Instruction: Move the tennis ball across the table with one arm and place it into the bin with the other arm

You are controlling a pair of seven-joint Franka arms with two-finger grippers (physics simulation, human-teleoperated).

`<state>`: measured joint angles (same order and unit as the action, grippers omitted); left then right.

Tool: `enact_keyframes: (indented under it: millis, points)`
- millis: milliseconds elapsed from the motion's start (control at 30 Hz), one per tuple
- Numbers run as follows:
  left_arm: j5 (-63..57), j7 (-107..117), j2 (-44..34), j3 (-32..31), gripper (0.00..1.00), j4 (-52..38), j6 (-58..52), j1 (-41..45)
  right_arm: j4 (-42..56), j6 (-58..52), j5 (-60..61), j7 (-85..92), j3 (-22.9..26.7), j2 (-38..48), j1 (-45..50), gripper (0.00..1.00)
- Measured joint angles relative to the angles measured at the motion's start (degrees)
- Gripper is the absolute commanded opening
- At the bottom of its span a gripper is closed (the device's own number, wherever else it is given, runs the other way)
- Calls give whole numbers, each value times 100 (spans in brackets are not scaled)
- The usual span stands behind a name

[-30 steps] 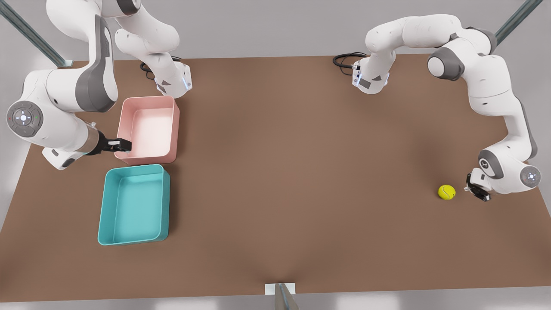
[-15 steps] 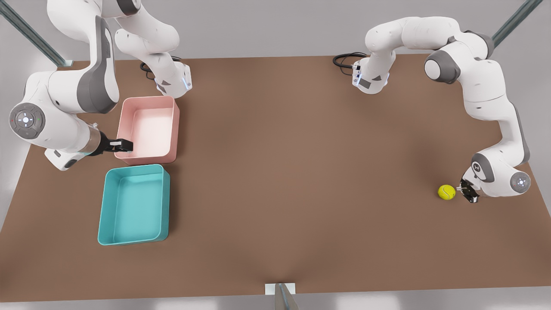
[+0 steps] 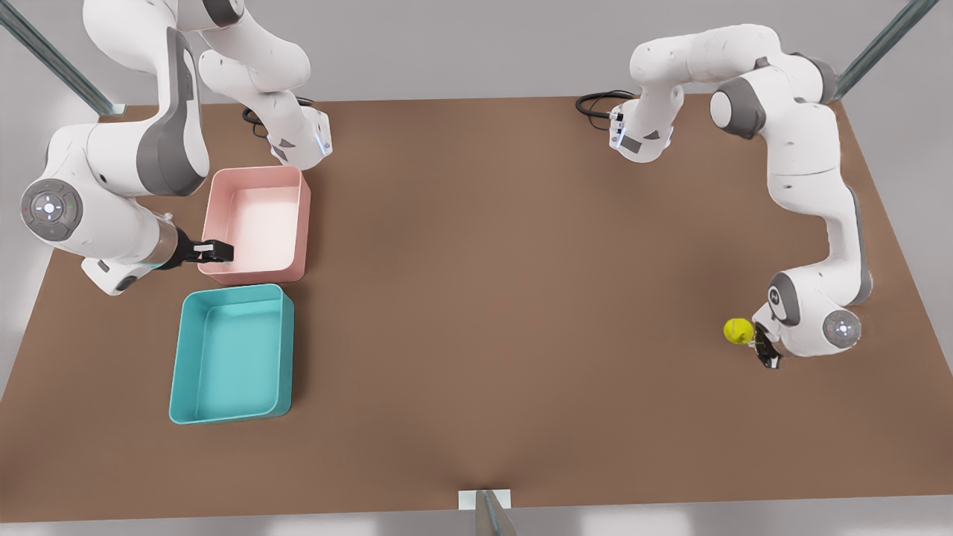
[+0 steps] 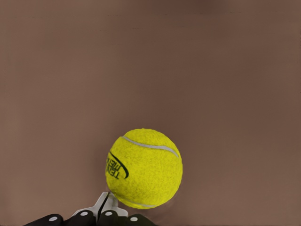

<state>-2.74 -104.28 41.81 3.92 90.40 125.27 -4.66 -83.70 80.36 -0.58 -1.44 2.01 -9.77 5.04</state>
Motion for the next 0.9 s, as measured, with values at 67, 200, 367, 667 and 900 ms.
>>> enact_keyframes:
  millis: [67,200,367,667,900]
  points:
    - [86,668,-332,-819,21,90,-209,382,0,2,1,0,0,-14,0,100]
    - [1158,2703,-619,-1670,21,-100,-450,358,0,6,2,-1,0,-30,7,100]
    - [1259,5041,-1845,-953,21,-744,-1562,401,0,7,6,-4,0,-31,6,100]
    - [398,7399,-2381,-873,100,-2507,-4906,1458,0,5,19,-11,0,-31,6,100]
    - [125,8828,-2309,-859,100,-2100,-5422,1347,19,50,55,-21,3,-154,52,100]
